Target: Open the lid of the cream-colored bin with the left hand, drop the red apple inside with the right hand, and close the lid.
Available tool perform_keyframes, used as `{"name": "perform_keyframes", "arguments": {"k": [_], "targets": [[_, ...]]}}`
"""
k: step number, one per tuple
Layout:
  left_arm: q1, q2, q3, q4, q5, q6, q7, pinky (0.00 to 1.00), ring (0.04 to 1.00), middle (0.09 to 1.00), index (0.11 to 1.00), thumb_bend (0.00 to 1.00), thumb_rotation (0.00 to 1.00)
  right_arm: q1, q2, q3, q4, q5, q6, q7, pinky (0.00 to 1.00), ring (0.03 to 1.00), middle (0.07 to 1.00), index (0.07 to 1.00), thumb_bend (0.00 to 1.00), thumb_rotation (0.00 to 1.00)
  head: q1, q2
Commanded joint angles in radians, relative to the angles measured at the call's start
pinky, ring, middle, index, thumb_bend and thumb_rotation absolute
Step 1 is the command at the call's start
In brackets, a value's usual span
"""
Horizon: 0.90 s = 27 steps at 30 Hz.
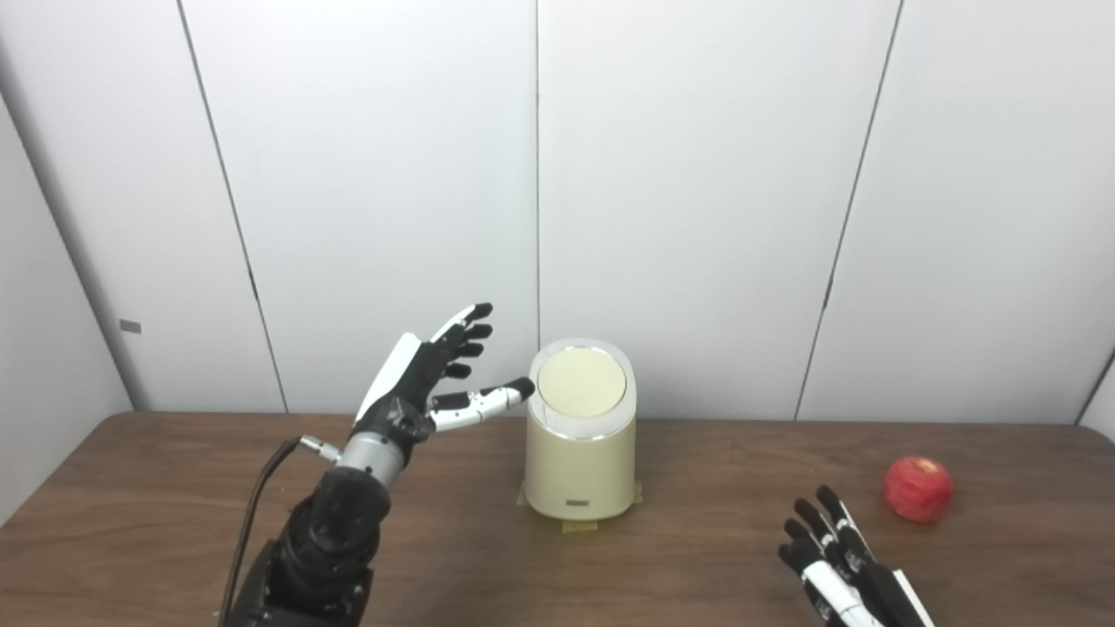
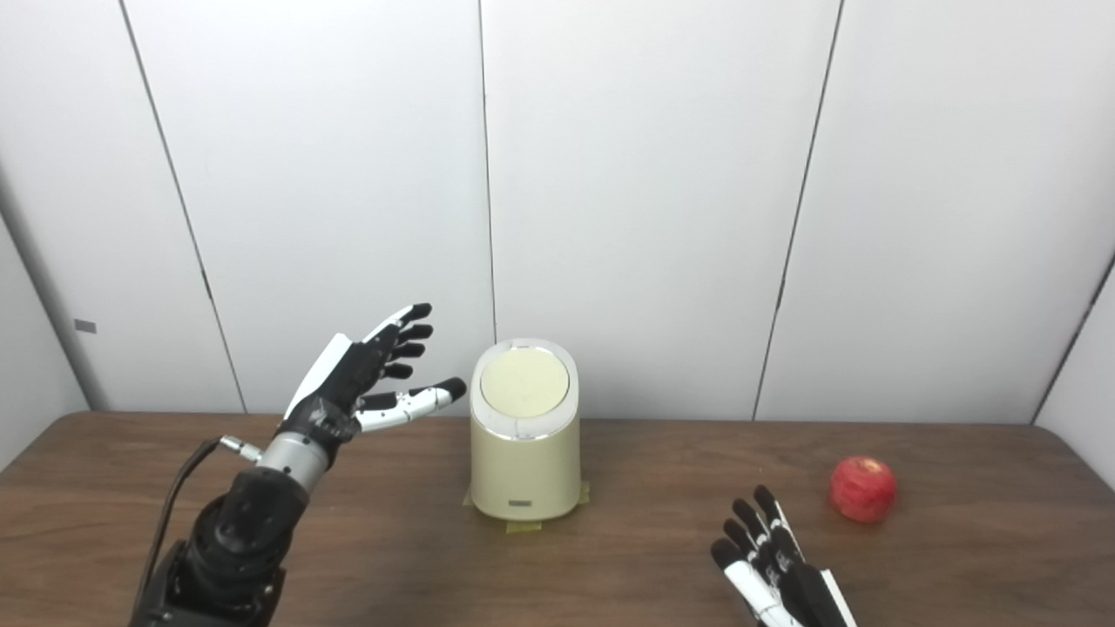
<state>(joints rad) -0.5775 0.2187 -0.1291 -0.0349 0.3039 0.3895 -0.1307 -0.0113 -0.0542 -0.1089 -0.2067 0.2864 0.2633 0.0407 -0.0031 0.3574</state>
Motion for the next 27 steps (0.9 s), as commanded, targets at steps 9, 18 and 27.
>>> {"name": "perform_keyframes", "arguments": {"k": [9,18,27], "targets": [[-0.223,-0.001,-0.034,0.194,0.051,-0.091,0.026,0.8,0.885,0.918,0.957,0.74,0.29,-0.028,0.006,0.008,-0.003,-0.016,-0.073,0.013,0.92,0.949,0.961,0.999,0.79,0.42,-0.005,-0.001],[-0.358,-0.014,-0.066,0.349,0.07,-0.072,0.01,0.67,0.854,0.947,0.989,0.79,0.28,-0.033,0.016,0.007,-0.008,-0.004,-0.073,0.011,0.92,0.947,0.964,1.0,0.77,0.41,-0.013,0.006],[-0.469,0.002,-0.161,0.452,0.131,-0.039,-0.053,0.77,0.938,0.983,0.995,0.89,0.19,-0.034,0.023,0.004,-0.025,-0.008,-0.06,-0.002,0.92,0.94,0.961,1.0,0.77,0.41,-0.021,0.013]]}}
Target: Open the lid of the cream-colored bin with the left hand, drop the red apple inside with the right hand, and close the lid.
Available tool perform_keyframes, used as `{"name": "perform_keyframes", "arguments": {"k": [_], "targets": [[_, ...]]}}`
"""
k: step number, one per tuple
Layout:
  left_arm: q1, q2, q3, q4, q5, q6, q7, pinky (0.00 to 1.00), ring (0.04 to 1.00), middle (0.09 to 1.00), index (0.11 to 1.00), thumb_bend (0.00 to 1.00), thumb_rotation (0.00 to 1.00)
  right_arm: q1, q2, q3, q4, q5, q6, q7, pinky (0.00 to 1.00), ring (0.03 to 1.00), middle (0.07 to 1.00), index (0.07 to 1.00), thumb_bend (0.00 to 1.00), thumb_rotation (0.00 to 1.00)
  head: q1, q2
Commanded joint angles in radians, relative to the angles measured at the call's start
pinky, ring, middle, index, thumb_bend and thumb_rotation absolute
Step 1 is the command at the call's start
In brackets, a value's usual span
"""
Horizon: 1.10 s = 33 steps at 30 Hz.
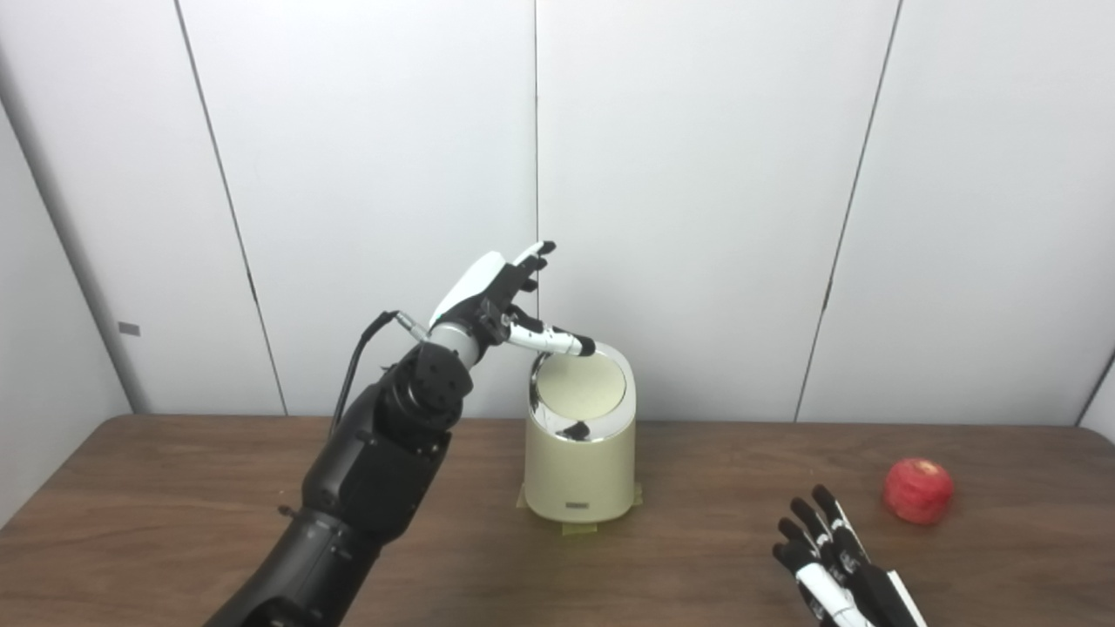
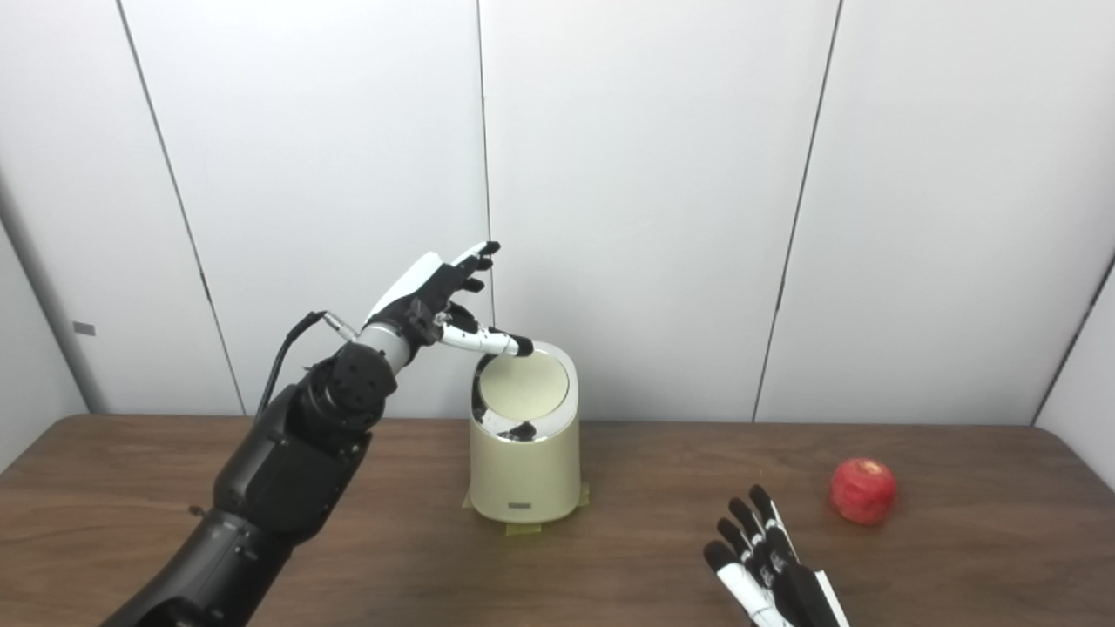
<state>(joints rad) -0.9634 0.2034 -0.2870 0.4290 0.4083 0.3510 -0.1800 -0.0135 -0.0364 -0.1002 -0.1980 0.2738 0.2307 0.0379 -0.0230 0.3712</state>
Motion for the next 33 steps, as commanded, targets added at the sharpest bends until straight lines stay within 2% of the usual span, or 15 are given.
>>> {"name": "perform_keyframes", "arguments": {"k": [1,3,7,10,16,21,29,33], "targets": [[-0.09,0.02,-0.017,-0.007,0.04,0.002,-0.011,0.78,0.942,0.983,0.995,0.89,0.19,-0.032,0.006,-0.006,-0.036,0.005,-0.025,0.0,0.92,0.94,0.961,1.0,0.77,0.41,-0.002,0.0],[-0.105,0.026,-0.052,0.003,0.079,0.007,-0.024,0.78,0.947,0.983,0.994,0.91,0.17,-0.032,0.007,-0.009,-0.038,0.011,-0.022,-0.001,0.93,0.939,0.962,1.0,0.78,0.41,-0.002,0.002],[-0.125,0.037,-0.121,0.015,0.154,0.013,-0.043,0.8,0.955,0.982,0.988,0.94,0.16,-0.034,0.007,-0.016,-0.038,0.022,-0.02,0.003,0.95,0.942,0.968,1.0,0.74,0.38,-0.003,0.005],[-0.131,0.037,-0.153,0.028,0.194,-0.006,-0.043,0.81,0.952,0.979,0.977,0.95,0.13,-0.036,0.005,-0.019,-0.034,0.029,-0.023,0.007,0.95,0.943,0.968,1.0,0.74,0.38,-0.002,0.007],[-0.122,0.031,-0.195,0.054,0.256,-0.057,-0.012,0.88,0.961,0.975,0.972,0.95,0.12,-0.037,0.001,-0.014,-0.036,0.027,-0.018,0.008,0.95,0.94,0.964,1.0,0.75,0.38,-0.004,0.012],[-0.107,0.032,-0.223,0.063,0.316,-0.1,0.015,0.87,0.95,0.965,0.969,0.94,0.12,-0.037,0.003,-0.013,-0.043,0.031,-0.003,0.005,0.93,0.92,0.956,0.993,0.77,0.38,-0.011,0.015],[-0.092,0.024,-0.227,0.068,0.362,-0.13,0.019,0.89,0.948,0.96,0.976,0.95,0.11,-0.037,0.003,-0.011,-0.05,0.018,0.006,-0.003,0.92,0.925,0.953,0.988,0.76,0.38,-0.01,0.022],[-0.087,0.036,-0.275,0.071,0.425,-0.158,0.01,0.91,0.943,0.952,0.977,0.95,0.13,-0.036,0.005,-0.013,-0.052,0.02,0.002,-0.001,0.93,0.924,0.952,0.994,0.76,0.38,-0.009,0.022]]}}
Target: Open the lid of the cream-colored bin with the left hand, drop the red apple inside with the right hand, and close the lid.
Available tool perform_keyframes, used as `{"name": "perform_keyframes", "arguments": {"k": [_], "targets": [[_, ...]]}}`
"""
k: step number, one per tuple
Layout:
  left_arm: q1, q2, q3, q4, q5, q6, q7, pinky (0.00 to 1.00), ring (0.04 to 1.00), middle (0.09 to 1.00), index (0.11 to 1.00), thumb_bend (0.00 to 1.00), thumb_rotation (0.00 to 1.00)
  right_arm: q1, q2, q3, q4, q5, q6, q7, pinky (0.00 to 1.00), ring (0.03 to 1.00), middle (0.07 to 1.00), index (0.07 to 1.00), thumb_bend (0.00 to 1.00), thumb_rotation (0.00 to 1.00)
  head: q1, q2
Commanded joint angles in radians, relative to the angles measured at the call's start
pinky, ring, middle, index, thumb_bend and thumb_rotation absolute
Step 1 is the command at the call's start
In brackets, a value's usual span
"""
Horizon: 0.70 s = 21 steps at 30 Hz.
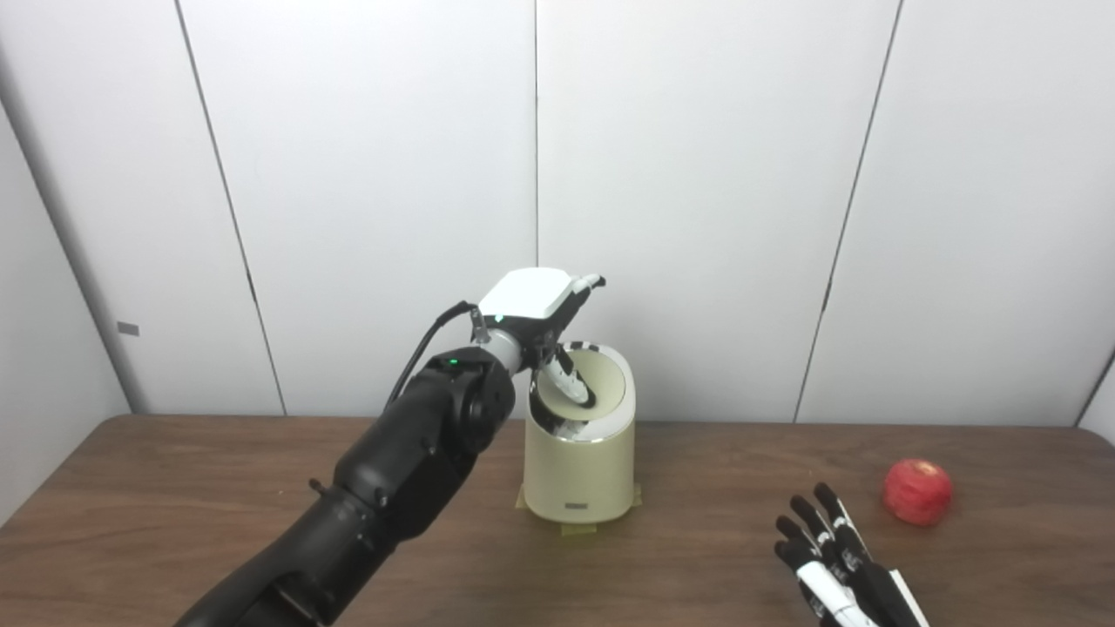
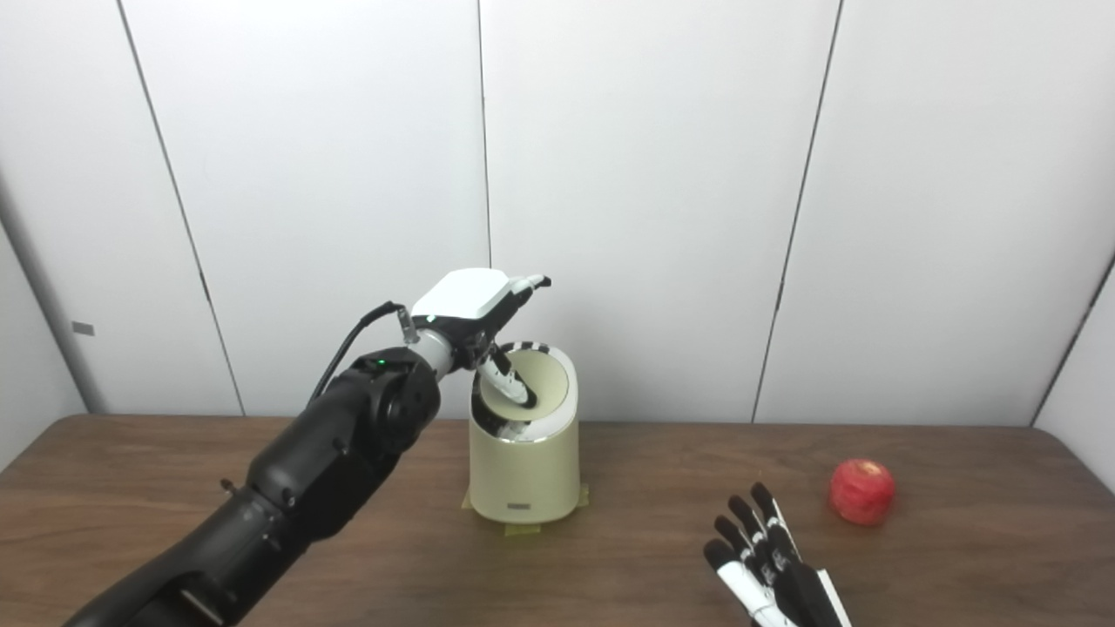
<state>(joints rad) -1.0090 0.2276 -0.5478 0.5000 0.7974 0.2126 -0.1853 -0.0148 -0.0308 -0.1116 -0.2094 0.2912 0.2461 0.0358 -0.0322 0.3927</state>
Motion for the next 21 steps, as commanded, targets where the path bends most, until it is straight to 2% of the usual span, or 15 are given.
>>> {"name": "perform_keyframes", "arguments": {"k": [1,7,11,17,20,21], "targets": [[-0.039,0.015,-0.028,-0.001,0.054,-0.027,0.012,0.93,0.947,0.951,0.98,0.94,0.13,-0.034,-0.001,-0.001,-0.042,0.002,-0.01,0.0,0.92,0.925,0.95,0.994,0.76,0.38,0.0,-0.001],[-0.028,0.027,-0.093,-0.009,0.153,-0.055,0.01,0.97,0.96,0.951,0.982,0.95,0.13,-0.03,-0.004,0.0,-0.047,0.01,-0.003,0.008,0.9,0.919,0.945,0.987,0.78,0.38,0.001,-0.007],[-0.014,0.028,-0.112,-0.025,0.193,-0.055,0.01,0.98,0.954,0.936,0.972,0.98,0.13,-0.028,-0.006,-0.002,-0.052,0.009,0.004,0.005,0.91,0.921,0.954,0.985,0.79,0.4,0.0,-0.003],[-0.02,0.02,-0.065,-0.084,0.173,-0.014,-0.056,0.97,0.953,0.946,0.982,0.94,0.13,-0.025,-0.007,-0.004,-0.052,0.005,0.005,0.006,0.91,0.927,0.947,0.987,0.77,0.41,0.005,-0.004],[-0.027,0.013,-0.028,-0.111,0.16,0.006,-0.085,0.94,0.94,0.936,0.969,0.93,0.12,-0.025,-0.009,-0.005,-0.042,0.007,0.001,0.009,0.92,0.931,0.958,0.992,0.76,0.4,0.005,-0.004],[-0.029,0.009,0.005,-0.129,0.13,0.023,-0.102,0.93,0.938,0.934,0.967,0.93,0.12,-0.027,-0.012,-0.006,-0.04,0.003,0.0,0.008,0.92,0.932,0.959,0.992,0.76,0.4,0.004,0.001]]}}
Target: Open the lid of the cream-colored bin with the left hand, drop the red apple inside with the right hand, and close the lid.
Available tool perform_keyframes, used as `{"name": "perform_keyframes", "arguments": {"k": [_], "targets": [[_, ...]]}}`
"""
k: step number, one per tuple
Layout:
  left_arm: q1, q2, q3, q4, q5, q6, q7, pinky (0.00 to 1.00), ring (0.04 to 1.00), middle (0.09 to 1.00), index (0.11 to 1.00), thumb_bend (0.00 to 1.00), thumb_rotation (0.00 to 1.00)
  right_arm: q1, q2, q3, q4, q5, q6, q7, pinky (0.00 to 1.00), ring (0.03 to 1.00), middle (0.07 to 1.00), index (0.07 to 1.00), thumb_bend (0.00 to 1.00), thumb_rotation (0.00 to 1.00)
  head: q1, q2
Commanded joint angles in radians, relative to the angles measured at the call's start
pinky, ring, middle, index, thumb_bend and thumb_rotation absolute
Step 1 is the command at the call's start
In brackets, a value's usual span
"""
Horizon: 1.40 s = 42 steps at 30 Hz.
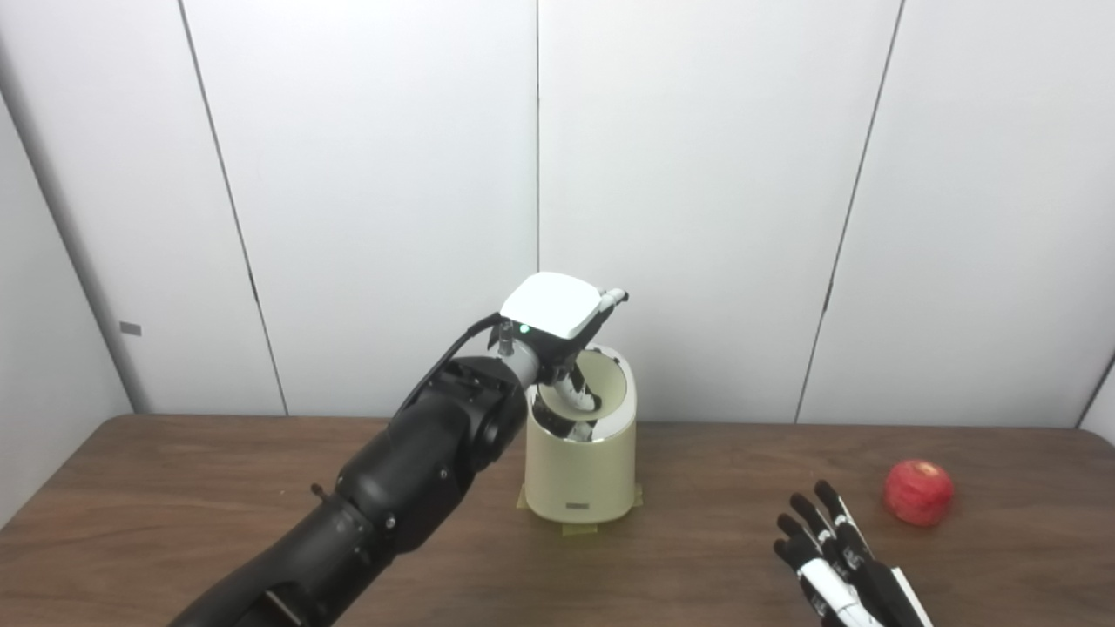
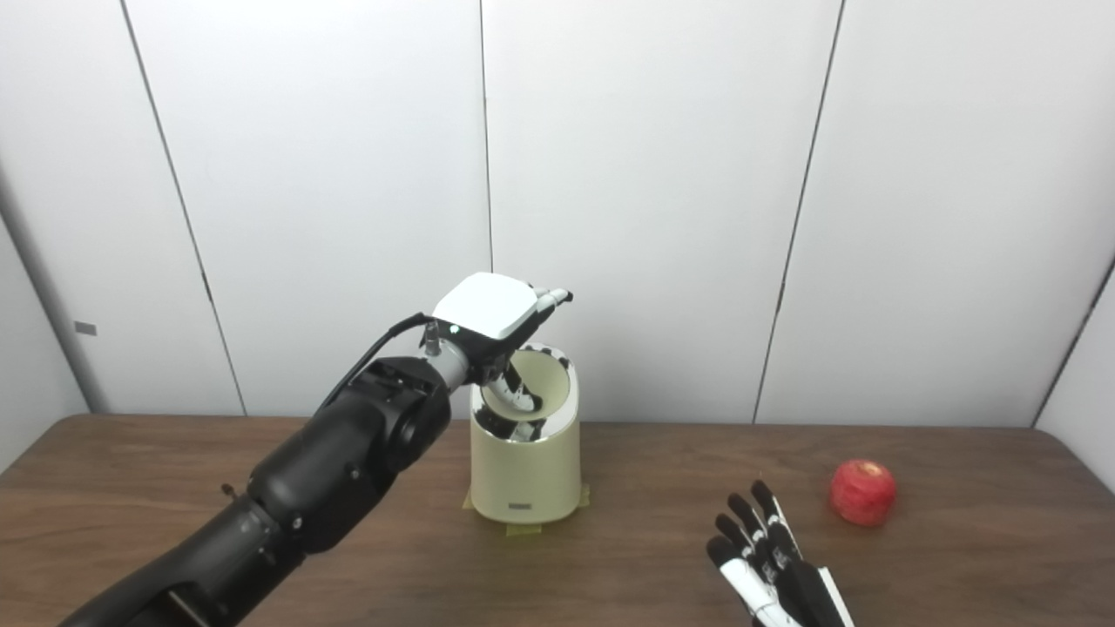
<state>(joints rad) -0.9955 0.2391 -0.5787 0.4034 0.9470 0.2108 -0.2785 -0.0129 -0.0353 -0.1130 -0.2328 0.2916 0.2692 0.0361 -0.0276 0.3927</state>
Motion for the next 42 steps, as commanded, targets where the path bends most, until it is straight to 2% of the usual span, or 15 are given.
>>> {"name": "perform_keyframes", "arguments": {"k": [1,2,4,8,11,13,16,22,25,26,27,31,34,39,42], "targets": [[-0.043,-0.01,0.078,-0.051,-0.06,0.047,-0.023,0.9,0.932,0.928,0.95,0.89,0.12,-0.031,-0.009,-0.005,-0.013,0.001,-0.023,0.006,0.91,0.93,0.955,0.991,0.78,0.41,0.002,0.001],[-0.043,-0.016,0.108,-0.064,-0.087,0.062,-0.033,0.83,0.916,0.922,0.929,0.83,0.16,-0.032,-0.01,-0.006,-0.011,0.0,-0.024,0.006,0.91,0.929,0.951,0.991,0.79,0.42,0.002,0.001],[-0.037,-0.034,0.176,-0.089,-0.152,0.09,-0.042,0.79,0.904,0.919,0.914,0.76,0.19,-0.035,-0.012,-0.004,-0.006,-0.006,-0.027,0.005,0.9,0.928,0.948,0.989,0.8,0.43,0.003,0.0],[-0.004,-0.08,0.324,-0.139,-0.269,0.147,0.021,0.7,0.832,0.884,0.876,0.55,0.25,-0.037,-0.016,0.001,0.001,-0.021,-0.031,0.006,0.89,0.923,0.942,0.981,0.81,0.43,0.002,-0.004],[0.025,-0.094,0.399,-0.18,-0.326,0.152,0.072,0.62,0.779,0.85,0.866,0.51,0.29,-0.04,-0.015,0.0,0.005,-0.02,-0.032,0.007,0.9,0.922,0.946,0.977,0.82,0.43,0.002,-0.006],[0.056,-0.098,0.439,-0.219,-0.36,0.147,0.103,0.6,0.752,0.826,0.864,0.49,0.34,-0.04,-0.014,-0.001,0.004,-0.016,-0.032,0.009,0.9,0.926,0.947,0.976,0.82,0.43,0.002,-0.006],[0.126,-0.101,0.464,-0.301,-0.381,0.175,0.126,0.62,0.755,0.815,0.866,0.46,0.37,-0.039,-0.017,0.0,0.002,-0.018,-0.03,0.01,0.9,0.935,0.948,0.974,0.81,0.45,0.001,-0.005],[0.304,-0.106,0.494,-0.457,-0.449,0.198,0.129,0.7,0.805,0.841,0.863,0.4,0.28,-0.041,-0.016,-0.005,0.001,-0.007,-0.028,0.011,0.9,0.945,0.951,0.971,0.8,0.48,-0.004,-0.003],[0.403,-0.102,0.51,-0.537,-0.484,0.206,0.13,0.76,0.827,0.855,0.87,0.37,0.39,-0.041,-0.016,-0.011,-0.002,0.001,-0.028,0.01,0.9,0.944,0.949,0.959,0.82,0.47,-0.005,0.005],[0.433,-0.103,0.518,-0.565,-0.498,0.219,0.126,0.8,0.856,0.873,0.881,0.37,0.48,-0.042,-0.016,-0.012,-0.002,0.0,-0.031,0.008,0.9,0.946,0.949,0.957,0.82,0.48,-0.008,0.015],[0.463,-0.107,0.529,-0.592,-0.52,0.228,0.123,0.83,0.876,0.884,0.889,0.4,0.62,-0.042,-0.016,-0.013,-0.002,-0.002,-0.036,0.009,0.9,0.944,0.944,0.95,0.82,0.48,-0.009,0.018],[0.561,-0.123,0.562,-0.646,-0.6,0.206,0.138,0.84,0.864,0.878,0.892,0.5,0.84,-0.044,-0.015,-0.015,-0.005,0.008,-0.039,0.014,0.9,0.936,0.934,0.933,0.82,0.48,-0.008,0.024],[0.627,-0.154,0.593,-0.67,-0.666,0.188,0.162,0.87,0.869,0.887,0.898,0.57,0.89,-0.045,-0.017,-0.011,-0.007,0.002,-0.038,0.012,0.88,0.933,0.932,0.933,0.81,0.46,-0.007,0.026],[0.705,-0.175,0.604,-0.645,-0.707,0.105,0.204,0.87,0.877,0.914,0.929,0.52,0.99,-0.049,-0.024,-0.018,-0.002,0.012,-0.052,0.02,0.9,0.948,0.937,0.948,0.8,0.45,0.002,0.025],[0.735,-0.186,0.611,-0.631,-0.734,0.075,0.217,0.88,0.891,0.929,0.945,0.52,0.99,-0.054,-0.024,-0.027,-0.006,0.014,-0.048,0.012,0.9,0.945,0.933,0.949,0.8,0.43,-0.003,0.027]]}}
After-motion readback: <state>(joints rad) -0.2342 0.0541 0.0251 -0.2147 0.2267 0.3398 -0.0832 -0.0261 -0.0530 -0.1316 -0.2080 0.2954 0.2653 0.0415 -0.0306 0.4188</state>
